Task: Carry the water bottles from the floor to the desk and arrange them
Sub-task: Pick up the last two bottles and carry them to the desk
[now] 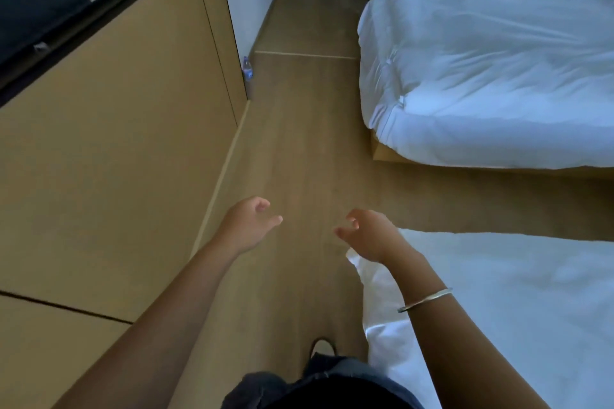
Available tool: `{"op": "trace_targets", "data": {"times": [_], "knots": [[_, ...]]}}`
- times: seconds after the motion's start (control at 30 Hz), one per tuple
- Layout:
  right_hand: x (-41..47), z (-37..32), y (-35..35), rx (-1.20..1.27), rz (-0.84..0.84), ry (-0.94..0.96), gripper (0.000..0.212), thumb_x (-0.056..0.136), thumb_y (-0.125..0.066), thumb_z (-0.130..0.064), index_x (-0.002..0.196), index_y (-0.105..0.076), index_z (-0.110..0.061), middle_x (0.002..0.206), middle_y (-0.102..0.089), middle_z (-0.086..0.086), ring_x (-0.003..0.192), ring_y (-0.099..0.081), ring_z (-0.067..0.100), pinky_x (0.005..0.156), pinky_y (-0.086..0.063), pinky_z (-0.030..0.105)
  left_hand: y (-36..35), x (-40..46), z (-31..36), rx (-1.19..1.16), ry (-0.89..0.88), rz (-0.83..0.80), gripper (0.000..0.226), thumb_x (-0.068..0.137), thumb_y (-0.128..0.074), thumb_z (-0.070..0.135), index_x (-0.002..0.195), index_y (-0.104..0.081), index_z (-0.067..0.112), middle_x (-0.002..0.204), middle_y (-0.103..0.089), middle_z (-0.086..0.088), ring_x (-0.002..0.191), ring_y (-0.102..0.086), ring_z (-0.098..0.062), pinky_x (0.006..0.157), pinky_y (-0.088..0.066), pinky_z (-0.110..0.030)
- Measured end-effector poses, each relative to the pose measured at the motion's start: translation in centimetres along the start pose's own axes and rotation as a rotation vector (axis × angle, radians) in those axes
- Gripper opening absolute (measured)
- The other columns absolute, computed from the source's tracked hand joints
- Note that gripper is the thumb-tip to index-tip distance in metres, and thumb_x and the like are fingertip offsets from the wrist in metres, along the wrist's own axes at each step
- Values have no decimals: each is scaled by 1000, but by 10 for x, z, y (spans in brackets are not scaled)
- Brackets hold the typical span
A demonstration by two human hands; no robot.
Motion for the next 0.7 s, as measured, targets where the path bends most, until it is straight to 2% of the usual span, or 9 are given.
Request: {"op": "trace_targets", "data": {"times": [0.17, 0.4, 0.7], "knots": [[75, -9, 32, -3, -30, 45, 52, 89, -52, -44, 131, -47, -14, 128, -56, 6, 110, -57, 23, 92, -49, 37, 7, 72, 20, -22, 32, 47, 43, 83, -69, 24, 119, -58, 4, 126, -60, -12, 116, -55, -23, 96, -40, -28], [181, -24, 65, -19, -61, 87, 53, 90, -51, -44, 134, -46, -14, 131, -55, 6, 116, -53, 23, 95, -46, 36, 15, 180, 44, -31, 48, 27, 44, 85, -66, 27, 123, -55, 9, 131, -56, -7, 120, -52, -22, 93, -37, -26], [364, -81, 130, -44, -30, 70, 50, 90, -52, -44, 128, -50, -12, 127, -57, 6, 114, -54, 23, 93, -46, 35, 65, 379, 83, -48, 35, 28, 43, 84, -66, 28, 121, -58, 8, 128, -58, -8, 117, -54, -21, 95, -39, -27]]}}
Point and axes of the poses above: each hand's wrist, its own x-axis towards the middle knuckle, its own y-axis out of the back of the hand, z = x × y, the point moved 3 cm from there along x, towards the middle knuckle
